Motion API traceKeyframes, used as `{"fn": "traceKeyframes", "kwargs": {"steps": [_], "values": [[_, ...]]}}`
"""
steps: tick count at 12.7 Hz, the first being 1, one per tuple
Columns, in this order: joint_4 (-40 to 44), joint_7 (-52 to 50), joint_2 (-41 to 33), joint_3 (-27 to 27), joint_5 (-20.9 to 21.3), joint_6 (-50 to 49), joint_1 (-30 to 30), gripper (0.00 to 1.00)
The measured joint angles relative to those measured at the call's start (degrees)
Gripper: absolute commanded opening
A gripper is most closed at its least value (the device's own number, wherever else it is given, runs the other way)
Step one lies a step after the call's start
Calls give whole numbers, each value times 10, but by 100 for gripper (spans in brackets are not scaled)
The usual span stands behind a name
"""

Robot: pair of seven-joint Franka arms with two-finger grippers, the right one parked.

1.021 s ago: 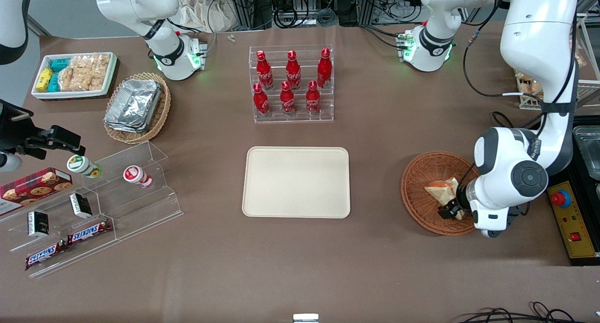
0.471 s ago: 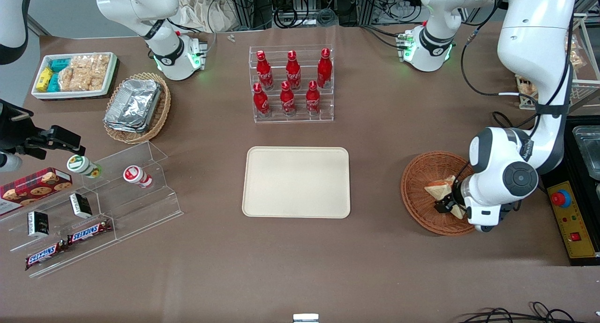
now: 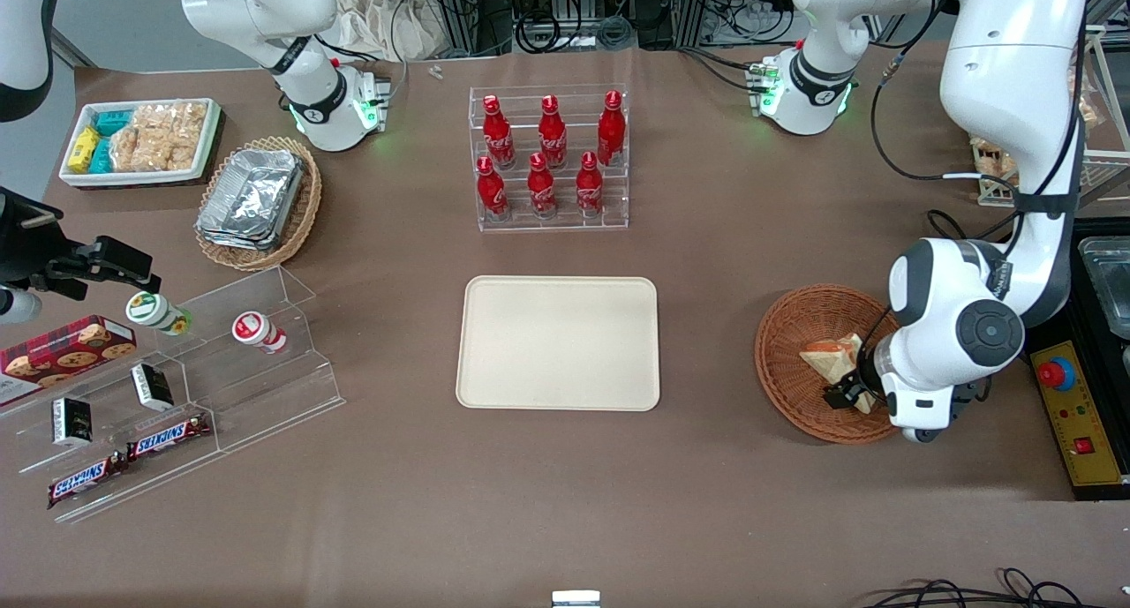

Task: Place sandwich from basket to tray
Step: 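Lower the left gripper onto the sandwich and close on it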

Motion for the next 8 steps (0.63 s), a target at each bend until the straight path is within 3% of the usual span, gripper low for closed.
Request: {"fn": "traceKeyframes", "kwargs": {"steps": [8], "values": [[-22, 0, 1, 0, 53, -25, 0, 100]]}}
